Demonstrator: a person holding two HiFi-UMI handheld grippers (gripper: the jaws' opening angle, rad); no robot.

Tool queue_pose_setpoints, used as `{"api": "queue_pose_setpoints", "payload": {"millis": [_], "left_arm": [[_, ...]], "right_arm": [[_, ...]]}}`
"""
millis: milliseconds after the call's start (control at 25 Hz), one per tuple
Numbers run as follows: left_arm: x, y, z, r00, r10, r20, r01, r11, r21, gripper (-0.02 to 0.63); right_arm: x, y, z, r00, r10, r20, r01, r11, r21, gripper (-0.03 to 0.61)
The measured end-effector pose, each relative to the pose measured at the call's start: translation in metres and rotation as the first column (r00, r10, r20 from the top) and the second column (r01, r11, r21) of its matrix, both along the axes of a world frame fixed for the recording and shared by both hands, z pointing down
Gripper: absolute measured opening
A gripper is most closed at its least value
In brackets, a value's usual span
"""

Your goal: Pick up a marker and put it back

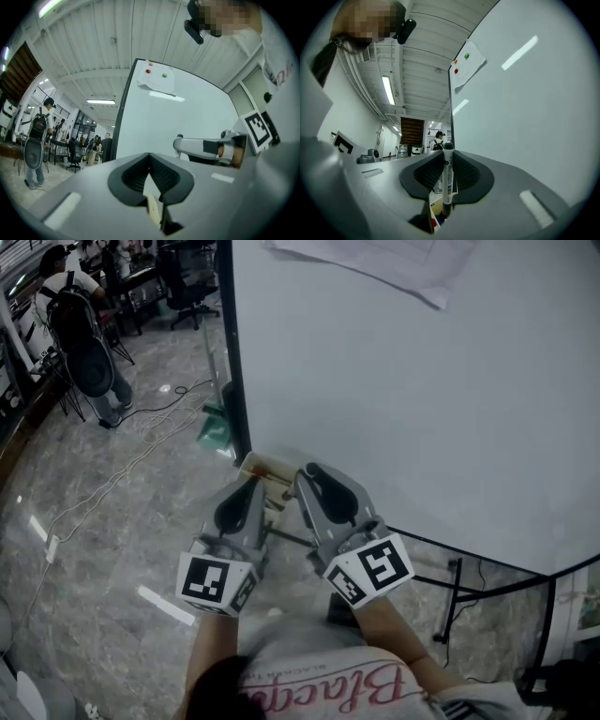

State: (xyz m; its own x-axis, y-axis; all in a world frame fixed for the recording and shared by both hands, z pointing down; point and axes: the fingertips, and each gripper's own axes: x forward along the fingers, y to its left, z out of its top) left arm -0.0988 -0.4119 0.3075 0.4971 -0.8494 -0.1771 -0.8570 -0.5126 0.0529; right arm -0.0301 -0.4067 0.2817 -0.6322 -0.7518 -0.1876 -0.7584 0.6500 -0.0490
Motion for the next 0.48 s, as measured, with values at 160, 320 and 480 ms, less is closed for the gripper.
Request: {"api": "queue_pose_setpoints", "payload": {"millis": [160,320,480], "left_arm": [[0.001,0.001,-0.003,0.999,0.004,-0.034,-0.004,1.000,0.005,0.000],[0.003,-0.001,-0.002,0.999,0.009,-0.032,-0.009,1.000,-0.003,-0.002],[0.002,-0.005,0.002,0.999,0.008,-0.032,-0.008,1.000,-0.009,0.000]], "right_arm": [[0.000,0.004,-0.001,1.000,-0.008,0.007,0.008,1.000,0.013,0.063],[0.000,0.001,0.001,1.000,-0.010,0.004,0.010,1.000,0.008,0.063],[-0.003,-0.011,0.016,1.000,-0.011,0.006,0.012,0.999,-0.035,0.063]]}}
